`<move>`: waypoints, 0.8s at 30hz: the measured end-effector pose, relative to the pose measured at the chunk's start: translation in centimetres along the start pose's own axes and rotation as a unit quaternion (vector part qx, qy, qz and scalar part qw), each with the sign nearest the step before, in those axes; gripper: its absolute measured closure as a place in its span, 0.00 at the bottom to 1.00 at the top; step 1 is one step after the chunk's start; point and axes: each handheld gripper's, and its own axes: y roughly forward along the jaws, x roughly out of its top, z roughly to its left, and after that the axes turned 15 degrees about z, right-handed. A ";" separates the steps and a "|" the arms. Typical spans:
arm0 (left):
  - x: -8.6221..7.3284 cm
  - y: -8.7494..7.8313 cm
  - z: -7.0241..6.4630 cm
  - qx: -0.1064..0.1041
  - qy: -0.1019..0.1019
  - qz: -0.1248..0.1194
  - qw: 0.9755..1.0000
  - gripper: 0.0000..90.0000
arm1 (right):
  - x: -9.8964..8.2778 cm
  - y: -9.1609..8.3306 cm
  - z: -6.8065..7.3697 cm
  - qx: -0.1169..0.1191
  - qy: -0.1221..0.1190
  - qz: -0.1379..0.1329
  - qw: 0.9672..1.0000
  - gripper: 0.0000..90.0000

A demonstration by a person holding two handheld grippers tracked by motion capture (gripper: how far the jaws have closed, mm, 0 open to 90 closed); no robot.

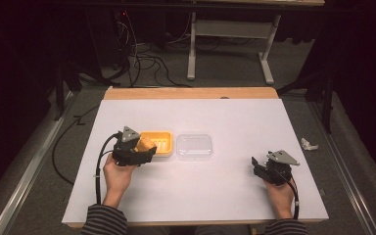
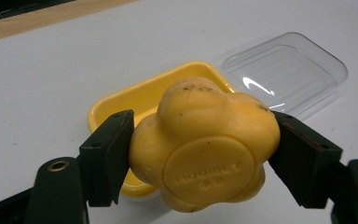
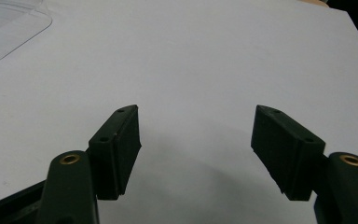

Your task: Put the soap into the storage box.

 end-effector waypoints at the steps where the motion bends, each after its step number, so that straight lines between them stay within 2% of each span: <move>1: 0.1 0.1 0.1 0.001 -0.001 0.000 1.000 0.30 | 0.0 0.0 0.0 0.000 0.000 0.000 1.000 0.37; 4: 0.2 0.4 0.5 -0.002 -0.009 0.003 1.000 0.30 | 0.0 0.0 0.0 0.000 0.001 0.000 1.000 0.37; 8: 0.2 0.9 0.9 0.005 -0.015 0.010 1.000 0.30 | 0.0 0.0 0.0 -0.001 0.000 -0.002 1.000 0.37; 24: 0.6 2.7 1.7 0.016 -0.031 0.021 0.999 0.30 | 0.0 0.0 0.1 -0.003 -0.002 -0.003 1.000 0.37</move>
